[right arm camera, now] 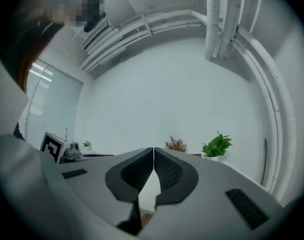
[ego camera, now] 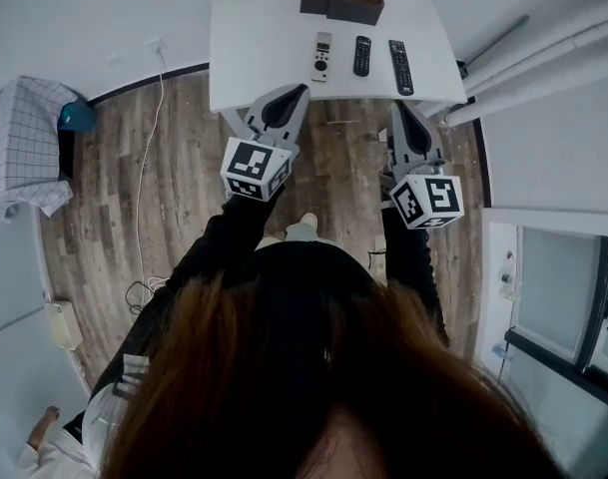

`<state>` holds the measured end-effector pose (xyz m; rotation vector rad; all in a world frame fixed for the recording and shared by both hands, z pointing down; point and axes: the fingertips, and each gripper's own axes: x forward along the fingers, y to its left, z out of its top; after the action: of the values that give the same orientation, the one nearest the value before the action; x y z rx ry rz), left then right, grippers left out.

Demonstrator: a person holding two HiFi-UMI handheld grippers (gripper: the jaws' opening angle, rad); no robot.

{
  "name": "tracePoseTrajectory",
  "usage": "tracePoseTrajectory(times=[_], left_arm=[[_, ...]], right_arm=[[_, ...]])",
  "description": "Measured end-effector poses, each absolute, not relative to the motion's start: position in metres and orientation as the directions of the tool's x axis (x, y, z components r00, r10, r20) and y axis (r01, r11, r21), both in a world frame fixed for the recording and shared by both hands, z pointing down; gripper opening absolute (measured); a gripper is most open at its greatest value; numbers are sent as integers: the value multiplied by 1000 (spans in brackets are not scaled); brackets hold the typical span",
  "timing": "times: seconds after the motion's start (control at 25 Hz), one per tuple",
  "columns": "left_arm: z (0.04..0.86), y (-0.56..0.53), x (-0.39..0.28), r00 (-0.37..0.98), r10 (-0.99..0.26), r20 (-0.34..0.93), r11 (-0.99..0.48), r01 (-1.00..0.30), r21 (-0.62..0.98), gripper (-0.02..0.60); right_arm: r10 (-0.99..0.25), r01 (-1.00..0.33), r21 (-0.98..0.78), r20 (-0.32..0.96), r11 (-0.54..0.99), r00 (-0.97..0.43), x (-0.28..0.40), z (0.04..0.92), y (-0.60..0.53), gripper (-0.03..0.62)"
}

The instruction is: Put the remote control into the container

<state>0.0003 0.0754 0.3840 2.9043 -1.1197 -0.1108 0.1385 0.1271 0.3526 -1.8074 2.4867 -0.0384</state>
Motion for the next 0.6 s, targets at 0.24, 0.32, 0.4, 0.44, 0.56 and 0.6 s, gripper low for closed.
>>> tracePoseTrajectory(times=[0.24,0.32,0.4,0.44,0.56,0.6], left_arm=[[382,47,26,711,-701,-59,-713,-700,38,9],[384,40,29,699,-713,-57,-701,-712,40,9],[386,34,29,687,-725,-52,-689,-724,39,9],[386,30,29,682,-730,-50,-684,-729,38,9],[386,17,28,668,-742,-45,-670,-742,32,9],[387,13,28,665,-745,-42,-667,-745,28,9]], right_arm=[[-939,-936,-73,-62,343,-339,170,351,95,18],[-935,-931,-86,-60,355,-351,175,355,86,18],[-930,-925,-96,-56,368,-364,177,358,78,18],[-928,-922,-99,-55,373,-369,178,359,73,18],[-921,-916,-105,-58,388,-384,177,360,59,18],[-919,-913,-106,-57,394,-390,176,360,54,18]])
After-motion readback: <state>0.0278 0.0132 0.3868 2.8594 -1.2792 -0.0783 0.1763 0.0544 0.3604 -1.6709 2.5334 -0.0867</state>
